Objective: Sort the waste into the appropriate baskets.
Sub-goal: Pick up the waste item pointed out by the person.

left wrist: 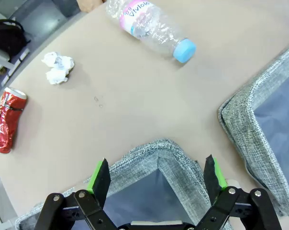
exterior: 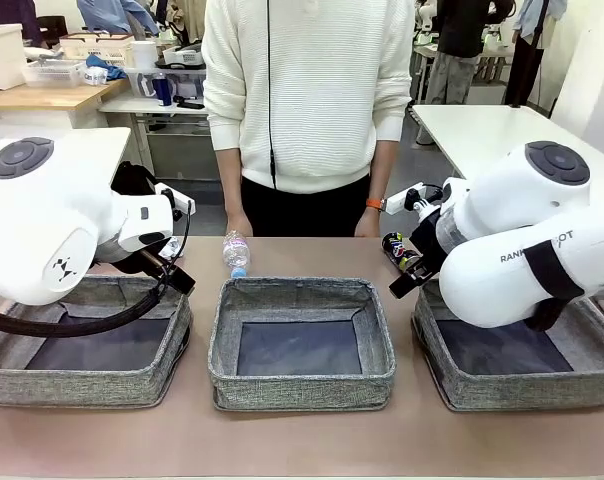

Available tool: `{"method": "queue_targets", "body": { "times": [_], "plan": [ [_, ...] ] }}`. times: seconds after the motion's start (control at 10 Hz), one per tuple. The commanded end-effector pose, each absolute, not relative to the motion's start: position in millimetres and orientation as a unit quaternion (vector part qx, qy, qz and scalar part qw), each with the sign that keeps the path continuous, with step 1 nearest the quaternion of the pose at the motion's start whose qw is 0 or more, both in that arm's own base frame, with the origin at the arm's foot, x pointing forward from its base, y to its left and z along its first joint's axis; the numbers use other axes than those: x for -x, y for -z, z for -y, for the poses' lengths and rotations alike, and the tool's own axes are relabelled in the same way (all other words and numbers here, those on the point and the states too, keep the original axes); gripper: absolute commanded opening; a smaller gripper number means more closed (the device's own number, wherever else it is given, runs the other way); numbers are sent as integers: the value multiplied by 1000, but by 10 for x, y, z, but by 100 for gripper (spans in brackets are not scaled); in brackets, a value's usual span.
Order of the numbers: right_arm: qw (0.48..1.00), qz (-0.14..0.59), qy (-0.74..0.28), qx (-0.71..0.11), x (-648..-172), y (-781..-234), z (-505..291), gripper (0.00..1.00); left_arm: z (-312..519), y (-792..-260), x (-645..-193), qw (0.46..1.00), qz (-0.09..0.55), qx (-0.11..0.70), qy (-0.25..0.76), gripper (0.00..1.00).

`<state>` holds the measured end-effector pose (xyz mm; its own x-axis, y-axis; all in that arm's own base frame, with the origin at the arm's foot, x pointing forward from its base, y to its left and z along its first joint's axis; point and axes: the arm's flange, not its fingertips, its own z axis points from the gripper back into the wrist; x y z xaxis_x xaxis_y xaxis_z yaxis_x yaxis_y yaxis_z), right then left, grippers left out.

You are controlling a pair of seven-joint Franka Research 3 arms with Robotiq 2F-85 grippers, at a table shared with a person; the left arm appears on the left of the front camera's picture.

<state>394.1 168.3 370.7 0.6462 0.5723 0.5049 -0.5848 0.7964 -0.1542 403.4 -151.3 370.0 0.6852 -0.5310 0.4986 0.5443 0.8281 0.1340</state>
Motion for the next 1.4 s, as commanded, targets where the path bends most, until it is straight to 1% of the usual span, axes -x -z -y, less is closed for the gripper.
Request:
{"method": "queue_targets", "body": {
  "times": [0.0, 0.3, 0.4, 0.5, 0.6, 0.7, 0.8, 0.9, 1.0, 1.1, 1.2, 1.3],
  "plan": [
    [907, 274, -319, -12, -3942, -3707, -1683, 100, 1514, -3701, -4034, 918, 268, 12, 293, 100],
    [907, 274, -319, -11, -3941, -3707, -1683, 100, 1514, -3700, -4034, 918, 268, 12, 293, 100],
    [898, 299, -323, -33, -3811, -4031, -1623, 100, 1399, -3996, -3922, 911, 281, 27, 301, 100],
    [887, 325, -326, -21, -3566, -4489, -1562, 100, 1274, -4451, -3626, 898, 315, 25, 305, 100],
    [881, 338, -331, 3, -3216, -4947, -1533, 100, 1166, -4931, -3179, 880, 364, 4, 306, 100],
    [875, 344, -341, 13, -2898, -5193, -1527, 100, 1043, -5216, -2689, 853, 428, 2, 299, 100],
    [869, 347, -352, 31, -2599, -5260, -1518, 100, 979, -5293, -2295, 833, 470, -7, 291, 100],
    [867, 356, -345, 45, -2338, -5261, -1494, 100, 948, -5240, -2059, 825, 472, -7, 311, 100],
    [869, 366, -328, 52, -2076, -5245, -1432, 100, 935, -5087, -1873, 830, 431, -59, 350, 100],
    [890, 356, -280, 47, -1935, -5184, -1367, 100, 921, -4895, -1771, 831, 385, -90, 392, 100],
    [864, 363, -348, 40, -2597, -5755, -1620, 100, 1245, -6253, -2693, 827, 466, -21, 313, 100],
    [864, 363, -348, 40, -2597, -5755, -1620, 100, 1245, -6253, -2693, 827, 466, -21, 313, 100]
  ]
}}
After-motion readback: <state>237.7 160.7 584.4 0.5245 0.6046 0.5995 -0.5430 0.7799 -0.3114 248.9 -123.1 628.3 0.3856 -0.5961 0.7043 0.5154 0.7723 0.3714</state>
